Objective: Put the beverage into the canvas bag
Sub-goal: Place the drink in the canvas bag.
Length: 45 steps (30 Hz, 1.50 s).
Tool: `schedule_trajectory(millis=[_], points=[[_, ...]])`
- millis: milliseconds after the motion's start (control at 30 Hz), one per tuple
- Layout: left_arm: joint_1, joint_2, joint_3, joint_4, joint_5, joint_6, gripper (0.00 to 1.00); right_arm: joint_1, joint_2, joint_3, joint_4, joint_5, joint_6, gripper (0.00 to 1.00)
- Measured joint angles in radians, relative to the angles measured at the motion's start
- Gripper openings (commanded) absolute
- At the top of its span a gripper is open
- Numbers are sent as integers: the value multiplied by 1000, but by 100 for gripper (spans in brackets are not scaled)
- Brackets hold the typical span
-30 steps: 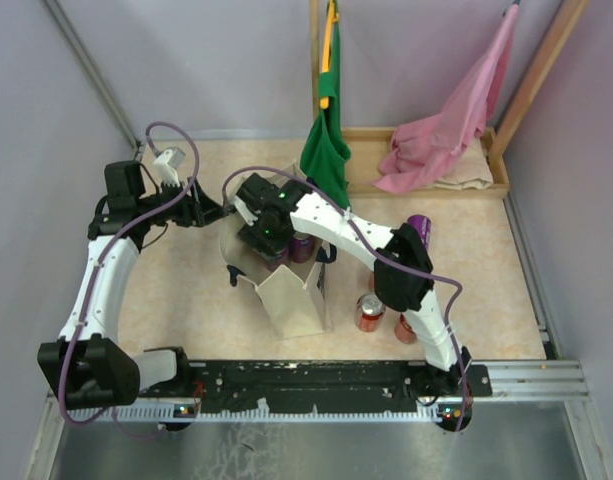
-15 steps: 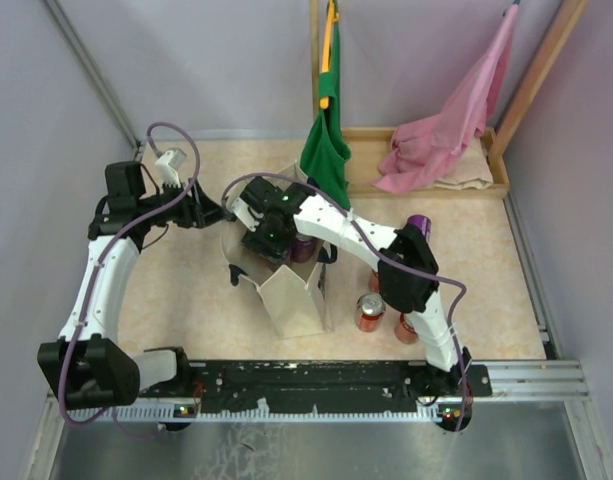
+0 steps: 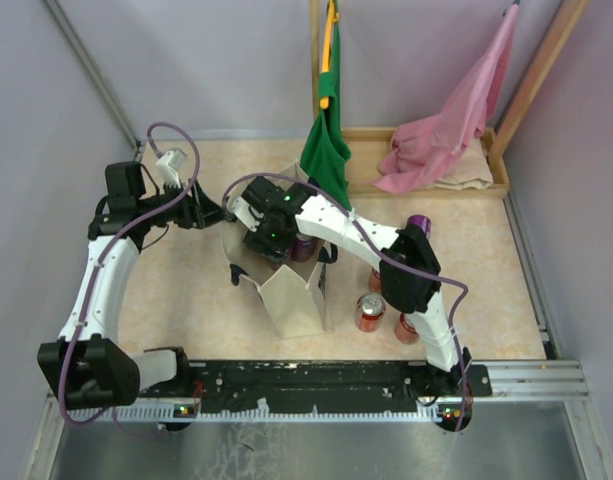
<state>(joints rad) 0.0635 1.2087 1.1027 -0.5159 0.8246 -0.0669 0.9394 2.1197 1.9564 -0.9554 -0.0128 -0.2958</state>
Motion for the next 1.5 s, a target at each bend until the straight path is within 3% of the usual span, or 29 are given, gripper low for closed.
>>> schedule_trajectory(millis=[233,1000,1133,1500], points=[[0,0,0,0,1,-4,70,0,0,0,0,0,1,38],[0,-5,-8,0,1,-5,70,2,0,-13,8,0,0,60],[0,-5,-8,0,1,-5,70,2,0,-13,8,1,0,79],[0,-6,-8,5,7,-8,70,3,-6,-13,8,35,-8,83]])
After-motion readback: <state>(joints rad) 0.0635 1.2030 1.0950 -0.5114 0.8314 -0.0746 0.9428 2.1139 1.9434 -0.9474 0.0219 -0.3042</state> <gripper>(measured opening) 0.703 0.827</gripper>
